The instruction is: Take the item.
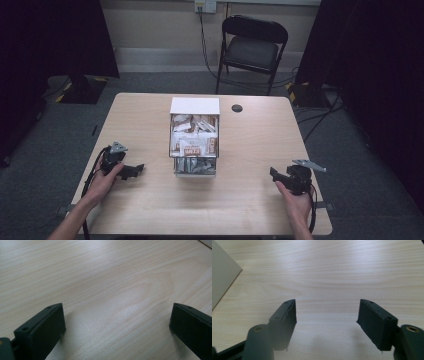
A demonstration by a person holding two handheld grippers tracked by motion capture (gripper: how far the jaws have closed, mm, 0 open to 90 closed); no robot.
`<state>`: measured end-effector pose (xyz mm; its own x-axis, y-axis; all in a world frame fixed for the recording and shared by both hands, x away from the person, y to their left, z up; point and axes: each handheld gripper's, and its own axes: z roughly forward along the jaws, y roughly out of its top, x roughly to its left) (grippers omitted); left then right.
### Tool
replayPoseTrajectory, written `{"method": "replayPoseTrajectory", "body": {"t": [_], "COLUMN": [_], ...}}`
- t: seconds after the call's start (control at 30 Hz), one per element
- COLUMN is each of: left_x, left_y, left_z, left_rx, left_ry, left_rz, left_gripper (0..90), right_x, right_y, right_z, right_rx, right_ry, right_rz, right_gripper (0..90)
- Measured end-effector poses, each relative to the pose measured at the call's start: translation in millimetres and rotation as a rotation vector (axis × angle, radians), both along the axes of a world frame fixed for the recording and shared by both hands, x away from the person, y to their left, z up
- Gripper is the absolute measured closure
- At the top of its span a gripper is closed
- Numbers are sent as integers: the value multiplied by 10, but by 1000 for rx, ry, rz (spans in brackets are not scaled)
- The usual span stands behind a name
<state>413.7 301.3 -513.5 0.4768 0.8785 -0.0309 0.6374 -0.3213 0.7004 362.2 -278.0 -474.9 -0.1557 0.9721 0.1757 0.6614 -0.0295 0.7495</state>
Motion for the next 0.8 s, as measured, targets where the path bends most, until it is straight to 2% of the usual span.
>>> {"method": "replayPoseTrajectory", "body": {"t": [0.13, 0.2, 0.37, 0.4, 0.53, 0.63, 0.8], "left_x": [0, 0, -1, -2, -2, -1, 0], "left_y": [0, 0, 0, 0, 0, 0, 0], "left_z": [0, 0, 0, 0, 0, 0, 0], "left_rx": [0, 0, 1, 1, 0, 0, 0], "left_ry": [0, 0, 0, 0, 0, 1, 0], "left_rz": [0, 0, 0, 0, 0, 0, 0], "left_gripper": [0, 0, 0, 0, 0, 0, 0], "right_x": [-10, -13, -31, -38, -46, -55, -70], "right_y": [12, 35, 99, 112, 117, 98, 88], "right_z": [51, 104, 158, 207, 305, 367, 495], "right_rx": [15, 35, 12, 22, 16, 42, 63], "right_ry": [-2, -6, -14, -22, -39, -41, -75], "right_rz": [24, 75, 114, 130, 156, 163, 160], "right_gripper": [337, 359, 360, 364, 369, 383, 405]}}
